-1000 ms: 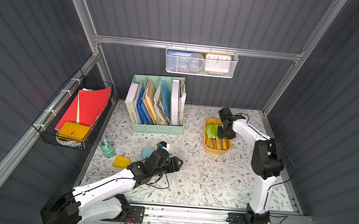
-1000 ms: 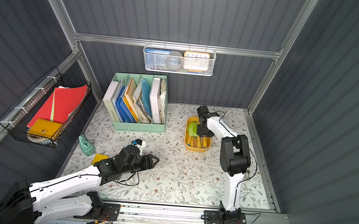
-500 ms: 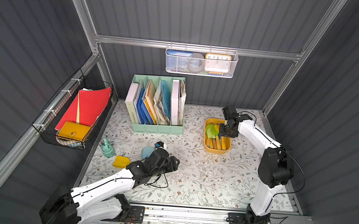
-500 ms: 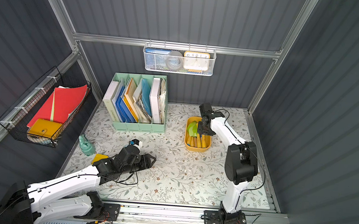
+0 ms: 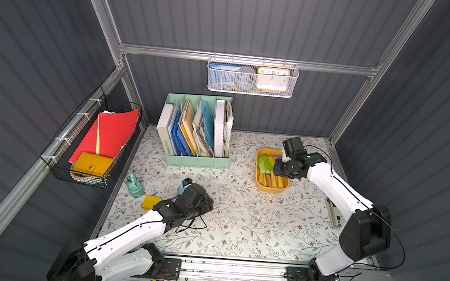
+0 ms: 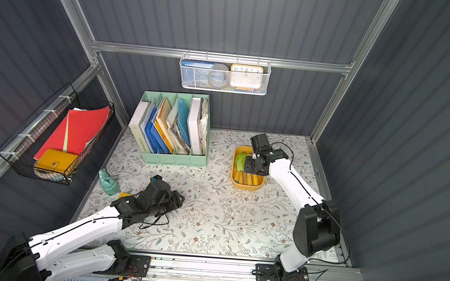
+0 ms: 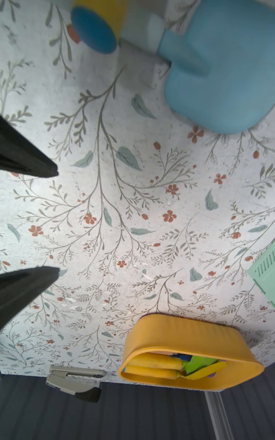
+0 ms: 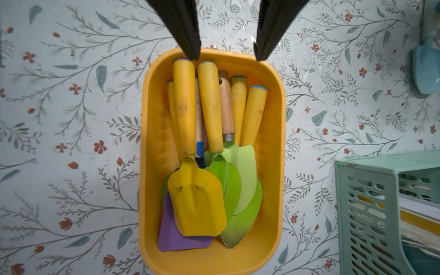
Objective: Put the shovel into the storage box
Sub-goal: Place the shovel in the storage box, then pick up the shovel from the center of the board.
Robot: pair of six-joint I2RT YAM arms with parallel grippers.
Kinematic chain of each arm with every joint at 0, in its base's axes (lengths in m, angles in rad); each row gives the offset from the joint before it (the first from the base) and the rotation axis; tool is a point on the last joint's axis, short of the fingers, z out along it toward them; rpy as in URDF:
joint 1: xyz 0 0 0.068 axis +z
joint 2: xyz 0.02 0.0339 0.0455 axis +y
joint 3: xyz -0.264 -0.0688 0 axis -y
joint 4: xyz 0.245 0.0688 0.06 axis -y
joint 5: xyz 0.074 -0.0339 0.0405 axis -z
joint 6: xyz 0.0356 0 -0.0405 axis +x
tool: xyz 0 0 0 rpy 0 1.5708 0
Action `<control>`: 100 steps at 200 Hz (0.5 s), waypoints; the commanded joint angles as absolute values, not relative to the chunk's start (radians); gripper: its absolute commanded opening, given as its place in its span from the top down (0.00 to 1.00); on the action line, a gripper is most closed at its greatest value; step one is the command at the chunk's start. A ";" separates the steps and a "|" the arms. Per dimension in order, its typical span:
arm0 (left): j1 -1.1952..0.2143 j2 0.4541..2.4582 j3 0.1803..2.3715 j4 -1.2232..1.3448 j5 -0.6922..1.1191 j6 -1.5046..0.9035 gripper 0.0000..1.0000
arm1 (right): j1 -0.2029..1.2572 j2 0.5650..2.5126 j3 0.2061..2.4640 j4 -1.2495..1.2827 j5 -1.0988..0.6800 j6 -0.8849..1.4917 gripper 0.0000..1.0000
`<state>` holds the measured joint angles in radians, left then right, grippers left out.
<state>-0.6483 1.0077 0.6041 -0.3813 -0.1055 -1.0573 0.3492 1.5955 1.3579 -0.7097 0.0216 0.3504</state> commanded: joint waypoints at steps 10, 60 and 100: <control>-0.607 0.986 0.646 -0.487 -0.138 -1.090 0.34 | 0.387 1.524 1.280 -0.668 -0.041 0.401 0.55; -0.583 1.012 0.723 -0.611 -0.201 -1.115 0.28 | 0.452 1.425 1.168 -0.588 -0.139 0.438 0.48; -0.551 1.025 0.778 -0.736 -0.262 -1.172 0.28 | 0.535 1.394 1.103 -0.521 -0.186 0.466 0.46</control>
